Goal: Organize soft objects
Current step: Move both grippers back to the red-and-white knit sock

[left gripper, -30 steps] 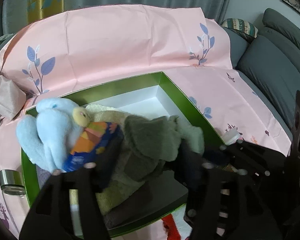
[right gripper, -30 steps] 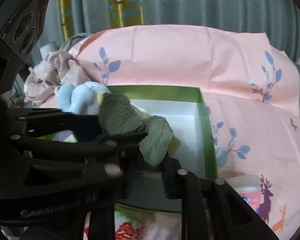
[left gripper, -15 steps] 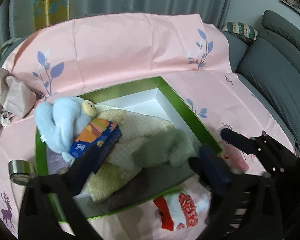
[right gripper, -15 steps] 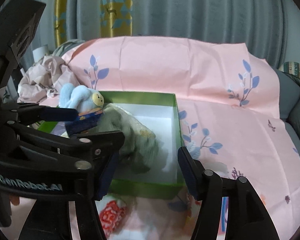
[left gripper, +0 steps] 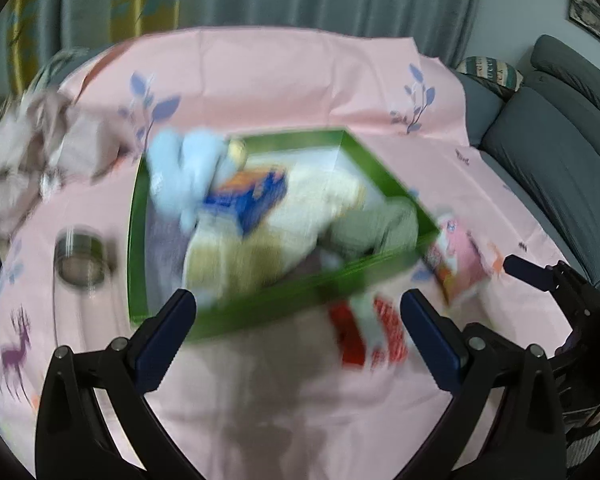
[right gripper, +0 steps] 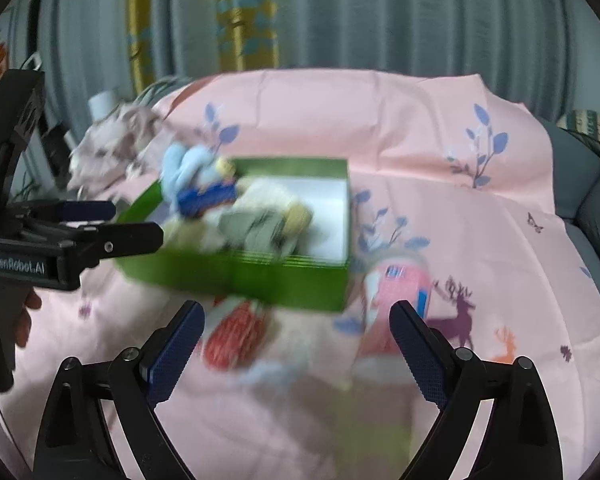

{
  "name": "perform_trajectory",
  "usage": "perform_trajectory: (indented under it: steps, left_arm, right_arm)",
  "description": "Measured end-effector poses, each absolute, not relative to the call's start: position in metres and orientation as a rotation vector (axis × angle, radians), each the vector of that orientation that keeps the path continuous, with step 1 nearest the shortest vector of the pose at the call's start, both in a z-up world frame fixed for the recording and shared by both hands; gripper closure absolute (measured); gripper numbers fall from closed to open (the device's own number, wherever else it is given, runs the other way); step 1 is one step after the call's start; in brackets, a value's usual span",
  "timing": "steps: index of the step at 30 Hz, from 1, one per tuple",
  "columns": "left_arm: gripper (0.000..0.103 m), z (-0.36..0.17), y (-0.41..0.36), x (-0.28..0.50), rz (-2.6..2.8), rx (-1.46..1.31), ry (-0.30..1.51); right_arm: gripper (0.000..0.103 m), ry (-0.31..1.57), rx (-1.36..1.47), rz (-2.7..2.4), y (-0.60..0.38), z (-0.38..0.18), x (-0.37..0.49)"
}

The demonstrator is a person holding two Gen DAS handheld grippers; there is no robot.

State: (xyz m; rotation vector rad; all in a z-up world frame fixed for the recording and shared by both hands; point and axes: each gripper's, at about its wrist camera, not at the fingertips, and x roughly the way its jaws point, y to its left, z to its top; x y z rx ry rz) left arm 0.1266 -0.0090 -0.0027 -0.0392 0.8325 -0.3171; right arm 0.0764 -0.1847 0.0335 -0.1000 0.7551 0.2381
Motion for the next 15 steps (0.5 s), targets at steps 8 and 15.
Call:
perform_trajectory:
  steps: [8, 15]
  left_arm:
    - [0.001, -0.062, 0.005, 0.097, -0.392, -0.24, 0.996]
    - [0.002, -0.061, -0.011, 0.1, -0.462, -0.239, 1.001]
  right_arm:
    - [0.009, 0.841, -0.141, 0.34, -0.166, -0.006, 0.044]
    - [0.009, 0.889, -0.132, 0.376, -0.155, -0.028, 0.057]
